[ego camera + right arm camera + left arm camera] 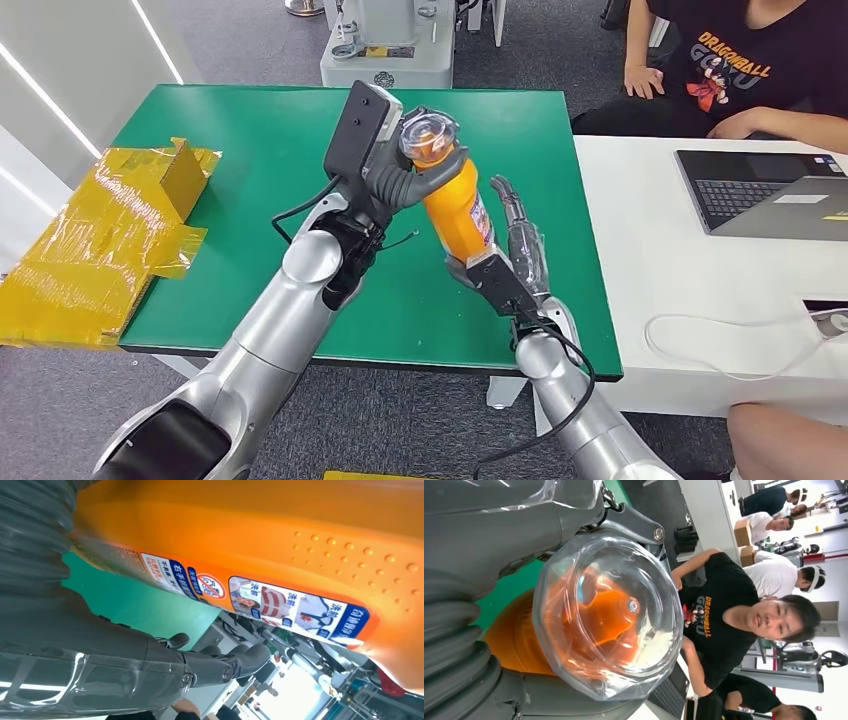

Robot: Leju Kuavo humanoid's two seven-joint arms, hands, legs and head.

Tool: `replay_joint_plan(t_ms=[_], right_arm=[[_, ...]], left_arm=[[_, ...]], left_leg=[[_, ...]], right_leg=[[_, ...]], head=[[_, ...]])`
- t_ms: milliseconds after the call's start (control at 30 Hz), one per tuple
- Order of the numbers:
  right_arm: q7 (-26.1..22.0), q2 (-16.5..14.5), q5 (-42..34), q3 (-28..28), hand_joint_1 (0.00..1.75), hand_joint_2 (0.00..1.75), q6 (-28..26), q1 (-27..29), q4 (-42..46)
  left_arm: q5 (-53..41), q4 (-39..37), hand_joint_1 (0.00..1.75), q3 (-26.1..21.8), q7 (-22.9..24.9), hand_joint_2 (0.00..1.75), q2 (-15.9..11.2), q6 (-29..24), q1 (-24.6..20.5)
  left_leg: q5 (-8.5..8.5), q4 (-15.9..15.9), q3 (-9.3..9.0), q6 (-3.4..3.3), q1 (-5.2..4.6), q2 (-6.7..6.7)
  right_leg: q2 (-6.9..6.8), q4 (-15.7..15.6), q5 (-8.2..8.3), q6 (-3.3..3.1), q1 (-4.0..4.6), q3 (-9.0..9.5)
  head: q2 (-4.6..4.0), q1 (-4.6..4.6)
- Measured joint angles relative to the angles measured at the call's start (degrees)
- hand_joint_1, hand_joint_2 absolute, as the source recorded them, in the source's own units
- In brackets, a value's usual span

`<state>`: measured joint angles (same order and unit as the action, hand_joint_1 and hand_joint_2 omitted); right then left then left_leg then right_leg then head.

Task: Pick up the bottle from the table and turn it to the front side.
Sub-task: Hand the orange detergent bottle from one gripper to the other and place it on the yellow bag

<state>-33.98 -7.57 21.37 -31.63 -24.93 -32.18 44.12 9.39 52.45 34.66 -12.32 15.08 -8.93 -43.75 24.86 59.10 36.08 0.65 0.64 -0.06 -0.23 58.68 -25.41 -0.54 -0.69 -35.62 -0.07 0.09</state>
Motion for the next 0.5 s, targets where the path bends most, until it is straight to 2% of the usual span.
replay_joint_plan(t_ms=[500], right_arm=[[0.50, 1.81, 0.46, 2.09, 0.00, 1.75, -1.96, 3.75, 6.35]], left_arm=[[-0.59, -1.01, 1.75, -0.80, -1.38, 1.75, -2.44, -2.18, 0.68]], left_leg=[[0.00, 0.00, 0.00, 0.00, 0.00, 0.00]], right_leg=[[-0.01, 0.00, 0.00, 0.00, 0.00, 0.00]], head=[[0.00, -0.01]])
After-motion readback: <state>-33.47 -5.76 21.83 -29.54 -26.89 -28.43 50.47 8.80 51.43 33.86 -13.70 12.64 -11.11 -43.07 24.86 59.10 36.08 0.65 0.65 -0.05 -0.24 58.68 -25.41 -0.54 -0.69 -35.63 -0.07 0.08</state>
